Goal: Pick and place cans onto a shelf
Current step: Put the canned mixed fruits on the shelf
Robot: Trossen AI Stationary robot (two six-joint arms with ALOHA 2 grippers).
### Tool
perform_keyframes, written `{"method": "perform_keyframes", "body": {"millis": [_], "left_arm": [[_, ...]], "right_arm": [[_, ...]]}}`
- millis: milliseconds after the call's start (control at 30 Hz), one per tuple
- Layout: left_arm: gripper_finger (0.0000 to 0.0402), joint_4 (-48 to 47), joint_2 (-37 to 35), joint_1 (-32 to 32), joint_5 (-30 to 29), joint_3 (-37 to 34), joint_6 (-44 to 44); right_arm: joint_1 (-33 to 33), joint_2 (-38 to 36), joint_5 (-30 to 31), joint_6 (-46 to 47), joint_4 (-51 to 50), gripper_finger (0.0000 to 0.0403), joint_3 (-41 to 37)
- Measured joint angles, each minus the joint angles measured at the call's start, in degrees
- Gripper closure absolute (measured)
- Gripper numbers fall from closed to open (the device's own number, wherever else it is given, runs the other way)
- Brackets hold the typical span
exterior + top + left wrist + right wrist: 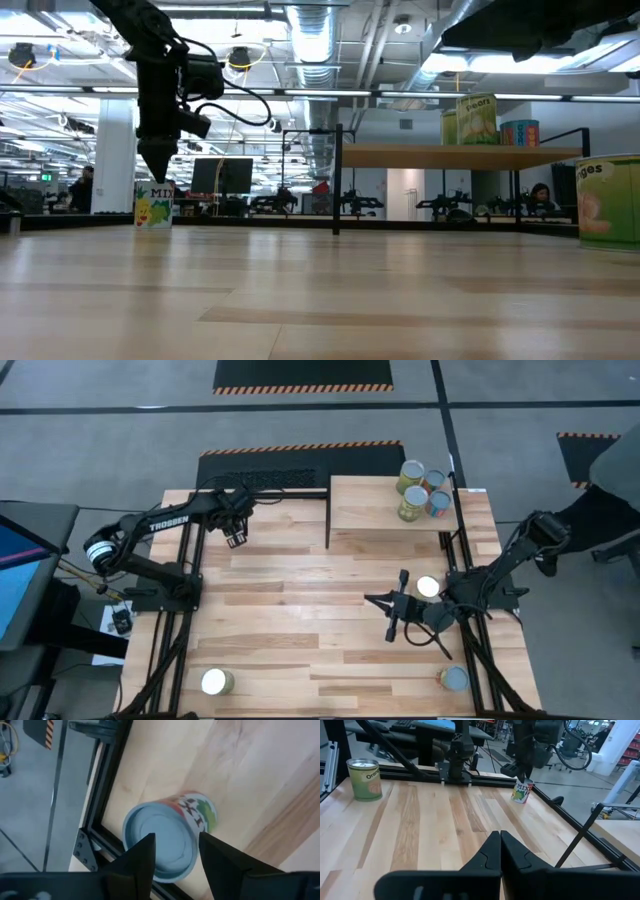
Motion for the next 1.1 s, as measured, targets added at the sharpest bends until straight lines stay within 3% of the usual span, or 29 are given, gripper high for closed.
{"method": "perform_keyframes", "body": {"millis": [200,500,633,833,1100], "left_arm": [[0.0258,0.46,-0.02,2.02,3.46,-0.24,1.7],[0.0263,2.52,-0.04,3.97,3.4,-3.4,3.77],[0.0298,2.56,-0.11,3.94,3.36,-3.4,4.9],[0.0383,2.45,-0.3,3.09,2.84,-3.4,7.28],[0.0396,1.19,-6.28,-2.8,6.11,-3.45,8.2]], "right_arm": [[0.0,-0.02,0.0,0.07,0.0,0.0391,0.0],[0.0,-0.02,-0.02,0.44,0.0,0.0391,0.0],[0.0,-0.02,-0.02,0.48,-0.02,0.039,0.0],[0.0,-0.02,-0.12,0.58,-0.08,0.0391,0.0],[-0.02,-0.02,-1.4,0.55,-0.2,0.0391,0.0]]}}
